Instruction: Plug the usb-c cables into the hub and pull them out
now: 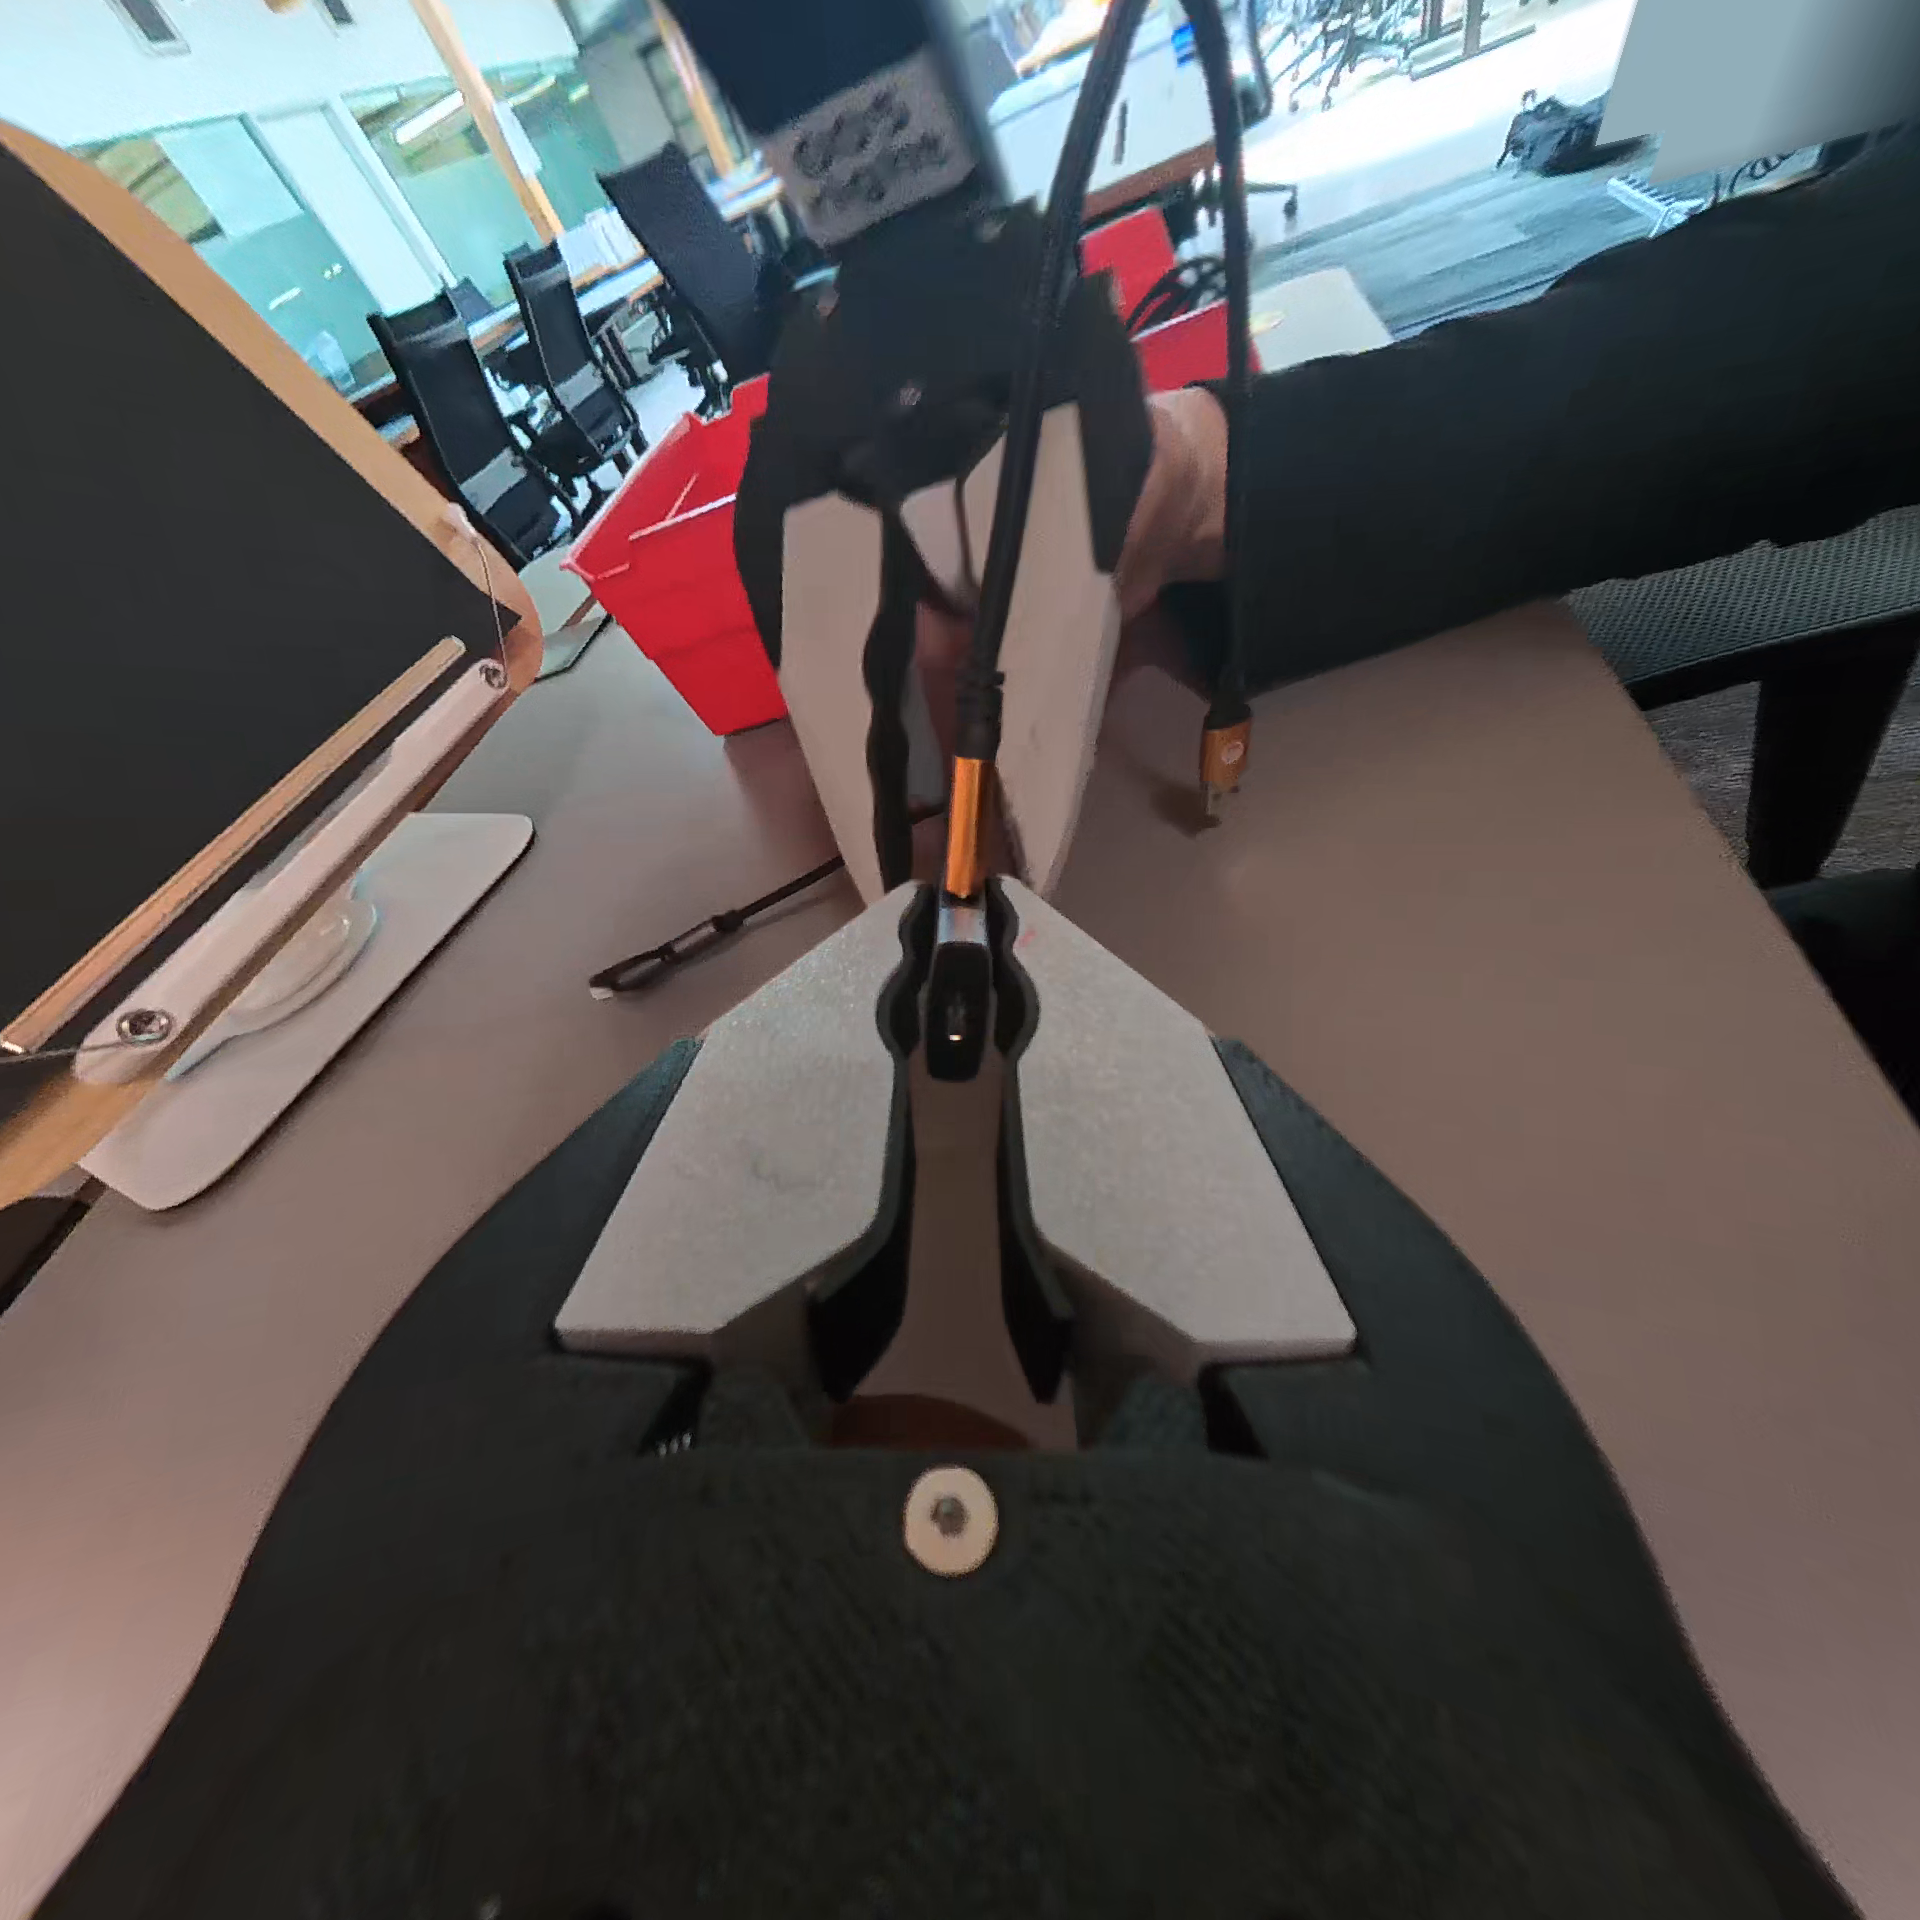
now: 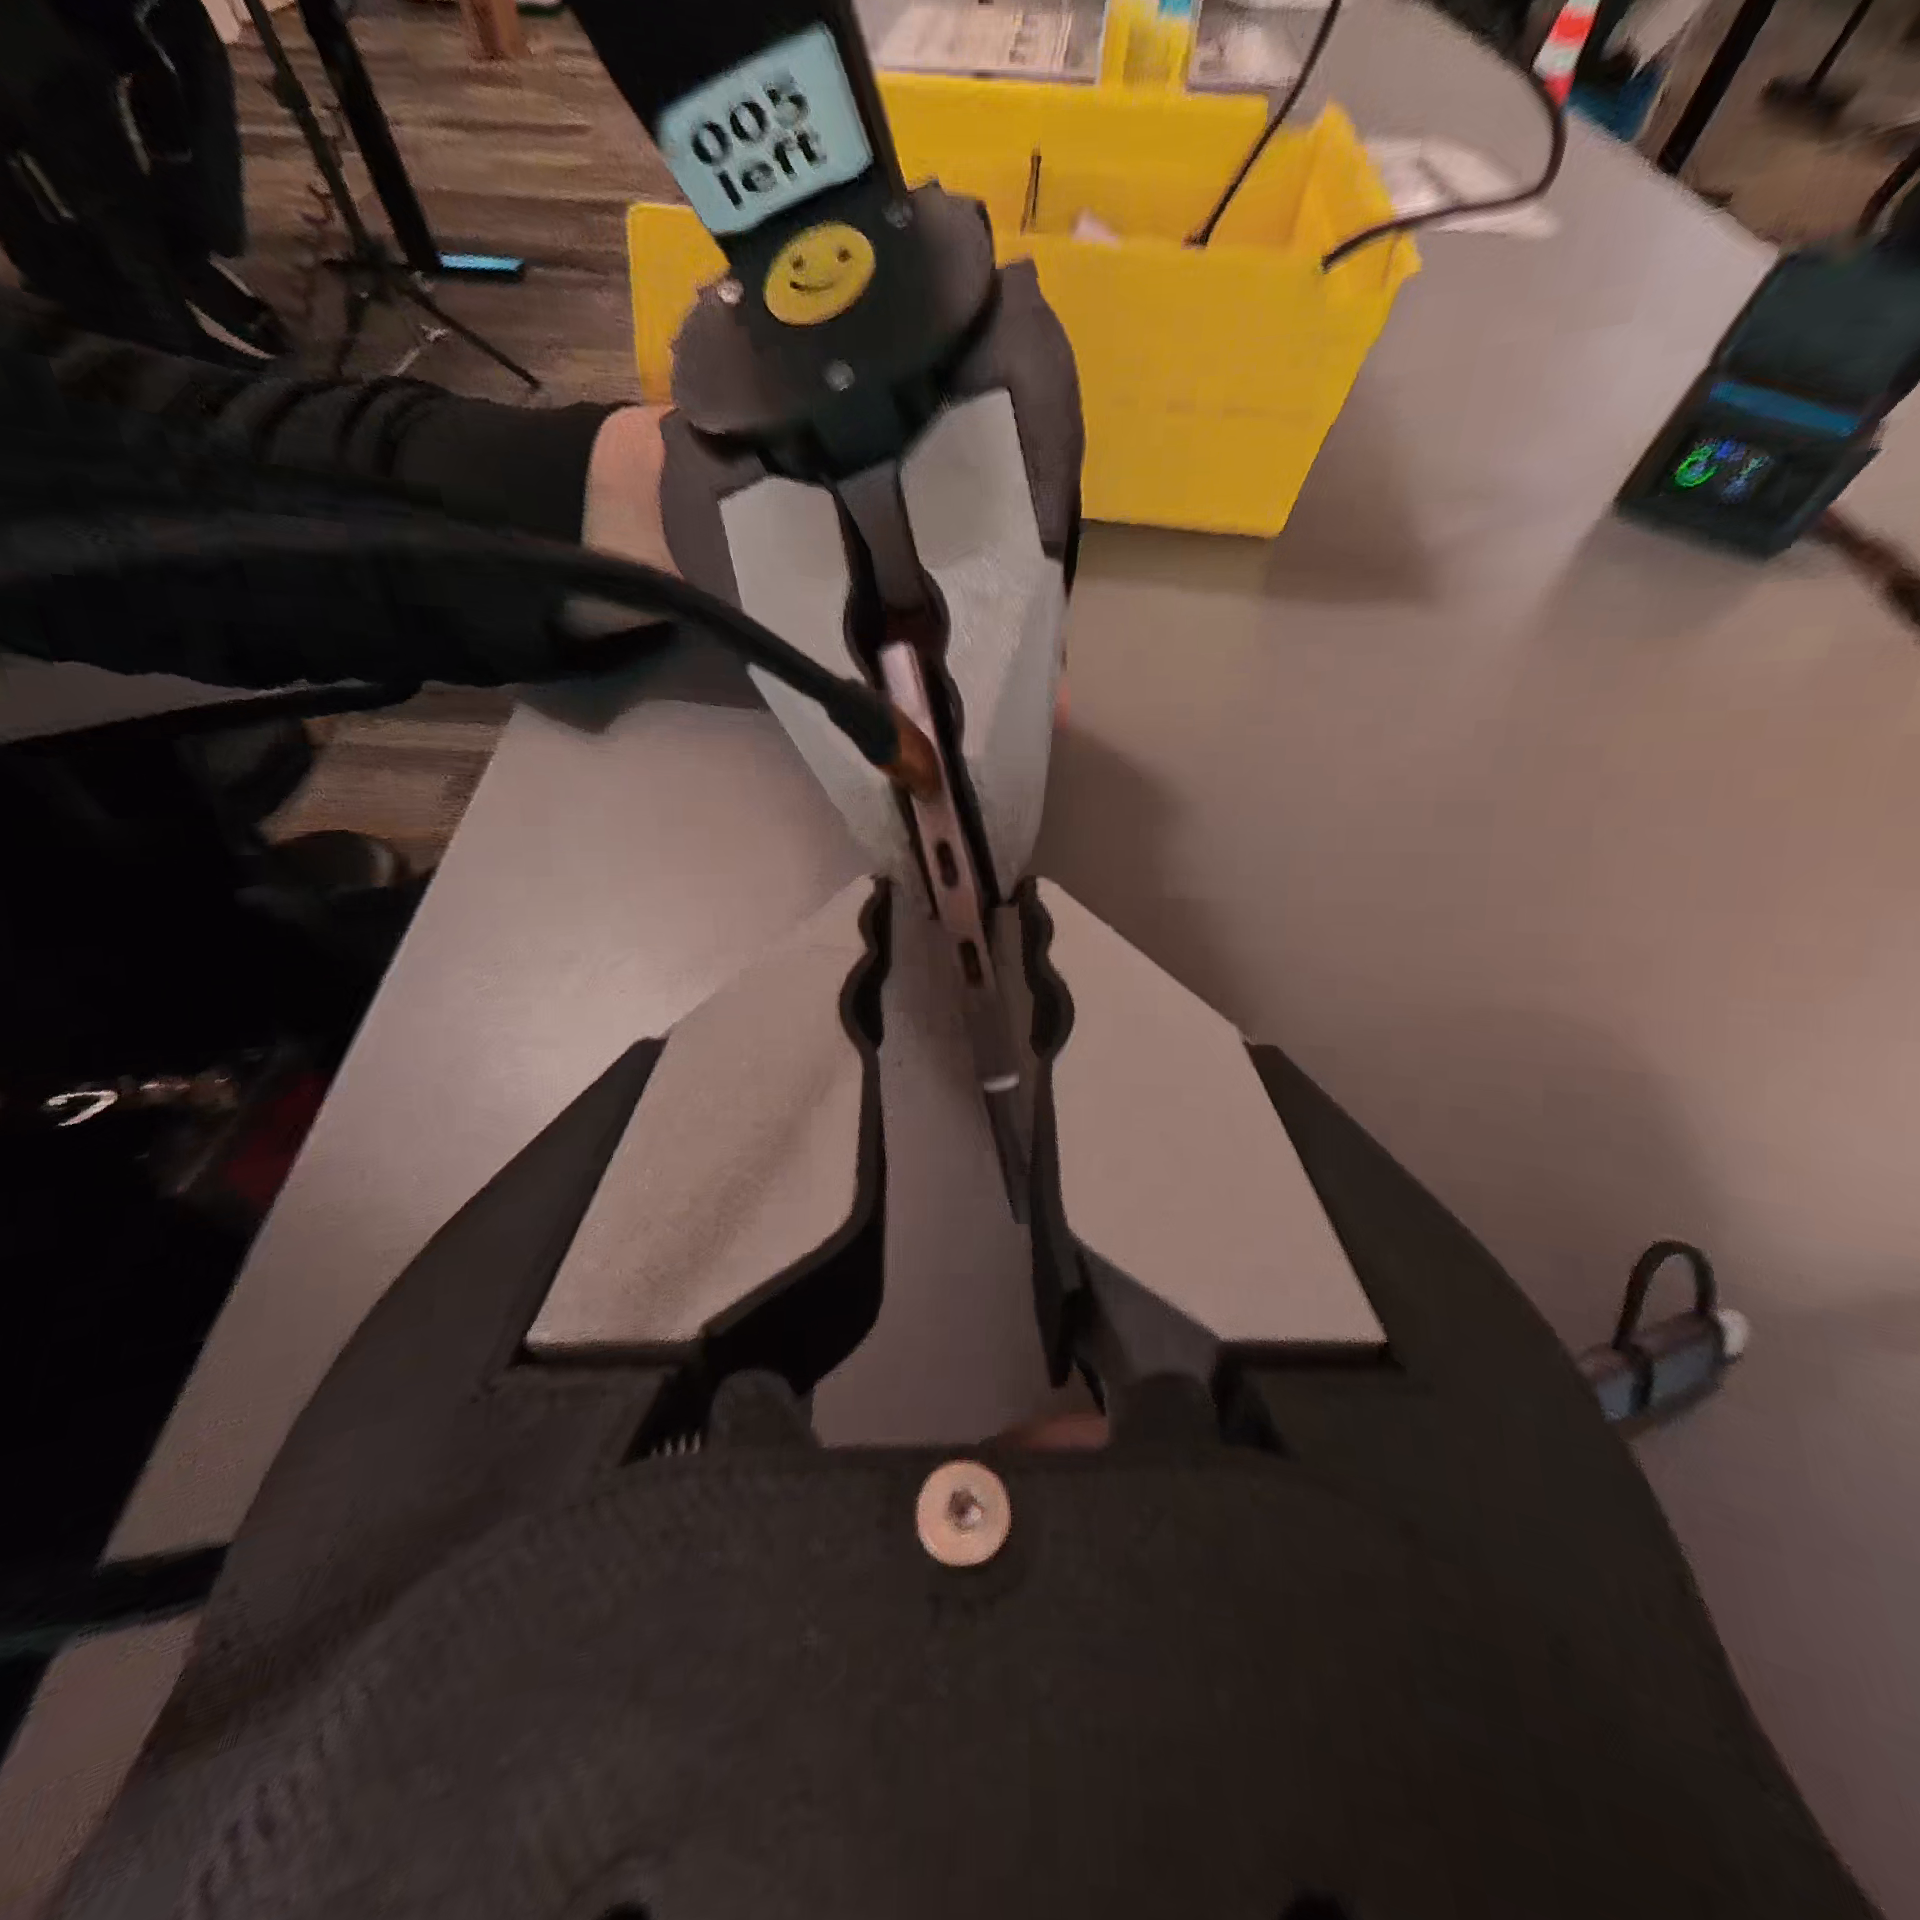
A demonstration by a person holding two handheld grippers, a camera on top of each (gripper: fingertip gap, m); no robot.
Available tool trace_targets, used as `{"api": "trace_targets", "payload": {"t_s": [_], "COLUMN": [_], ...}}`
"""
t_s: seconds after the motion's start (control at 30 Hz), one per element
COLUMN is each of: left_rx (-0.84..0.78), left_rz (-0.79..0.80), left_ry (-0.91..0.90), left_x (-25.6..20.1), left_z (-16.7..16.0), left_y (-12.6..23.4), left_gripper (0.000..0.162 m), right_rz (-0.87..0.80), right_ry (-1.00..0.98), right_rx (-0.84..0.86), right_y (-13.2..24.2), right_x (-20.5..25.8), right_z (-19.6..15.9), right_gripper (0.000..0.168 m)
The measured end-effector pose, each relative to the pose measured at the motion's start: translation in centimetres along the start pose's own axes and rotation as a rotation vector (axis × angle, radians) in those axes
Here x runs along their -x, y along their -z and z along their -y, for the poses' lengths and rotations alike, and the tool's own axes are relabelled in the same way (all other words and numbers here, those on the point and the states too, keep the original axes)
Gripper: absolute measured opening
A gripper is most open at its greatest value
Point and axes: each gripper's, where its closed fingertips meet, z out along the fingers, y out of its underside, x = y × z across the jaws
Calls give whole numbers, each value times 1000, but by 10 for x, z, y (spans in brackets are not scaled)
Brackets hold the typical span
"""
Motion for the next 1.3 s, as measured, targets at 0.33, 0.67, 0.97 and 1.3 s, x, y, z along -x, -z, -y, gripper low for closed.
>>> {"api": "trace_targets", "payload": {"t_s": [0.33, 0.67, 0.97, 1.3], "left_rx": [1, 68, 110, -87], "left_rz": [51, 42, 144, 190], "left_ry": [52, 16, -13, 92], "left_x": [12, 3, 16, 28], "left_z": [-5, -19, -24, 8], "left_y": [-1, -17, -23, -12], "left_gripper": [7, 7, 7, 7], "right_rz": [-155, -169, -216, -169], "right_ry": [103, 218, 167, -39], "right_rx": [-72, 9, 3, -255], "right_y": [9, -4, -7, 12], "right_x": [-10, -1, -11, -12], "right_z": [19, 7, 7, 46], "right_gripper": [18, 4, 4, 5]}}
